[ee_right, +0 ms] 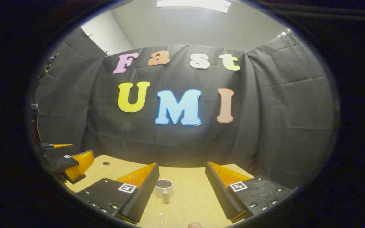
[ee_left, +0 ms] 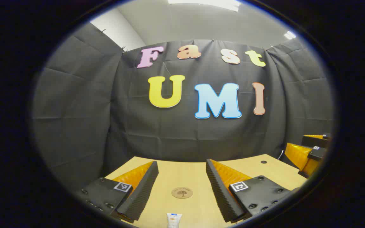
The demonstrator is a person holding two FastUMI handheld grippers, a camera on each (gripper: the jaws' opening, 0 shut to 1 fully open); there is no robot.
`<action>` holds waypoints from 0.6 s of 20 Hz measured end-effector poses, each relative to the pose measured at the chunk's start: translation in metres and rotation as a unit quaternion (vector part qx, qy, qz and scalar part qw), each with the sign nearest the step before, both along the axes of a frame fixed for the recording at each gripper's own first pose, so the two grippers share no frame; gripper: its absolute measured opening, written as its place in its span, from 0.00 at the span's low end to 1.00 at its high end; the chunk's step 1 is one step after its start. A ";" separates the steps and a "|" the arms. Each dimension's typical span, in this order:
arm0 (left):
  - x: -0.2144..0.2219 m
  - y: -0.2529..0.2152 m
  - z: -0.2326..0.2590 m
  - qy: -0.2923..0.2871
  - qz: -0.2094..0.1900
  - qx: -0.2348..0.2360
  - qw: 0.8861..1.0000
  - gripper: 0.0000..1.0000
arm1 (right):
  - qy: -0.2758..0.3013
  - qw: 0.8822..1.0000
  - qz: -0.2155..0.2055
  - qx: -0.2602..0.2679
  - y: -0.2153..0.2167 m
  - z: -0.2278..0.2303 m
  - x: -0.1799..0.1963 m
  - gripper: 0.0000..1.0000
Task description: Put the toothbrush and toothpaste on the desktop into the cup, then pick up the cup and place it on the coaster on the desktop.
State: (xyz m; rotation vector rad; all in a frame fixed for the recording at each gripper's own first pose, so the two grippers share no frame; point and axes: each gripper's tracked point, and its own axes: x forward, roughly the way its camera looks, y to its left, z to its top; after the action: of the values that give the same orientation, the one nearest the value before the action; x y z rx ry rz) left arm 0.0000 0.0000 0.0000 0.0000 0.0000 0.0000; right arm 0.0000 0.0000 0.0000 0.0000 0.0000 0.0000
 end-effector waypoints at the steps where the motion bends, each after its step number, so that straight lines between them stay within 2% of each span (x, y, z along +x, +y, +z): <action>1: 0.000 0.000 0.000 0.003 -0.001 0.001 1.000 0.97 | 0.002 1.000 0.003 -0.003 0.002 -0.001 0.000 0.91; 12: 0.002 -0.003 -0.004 0.013 -0.018 0.018 1.000 0.96 | 0.036 0.999 0.031 -0.013 0.015 -0.015 0.005 0.91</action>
State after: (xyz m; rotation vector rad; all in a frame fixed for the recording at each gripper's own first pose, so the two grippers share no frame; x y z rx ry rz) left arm 0.0017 -0.0027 -0.0036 0.0363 0.0268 -0.0364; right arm 0.0054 0.0152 -0.0152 -0.0251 0.0726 0.0614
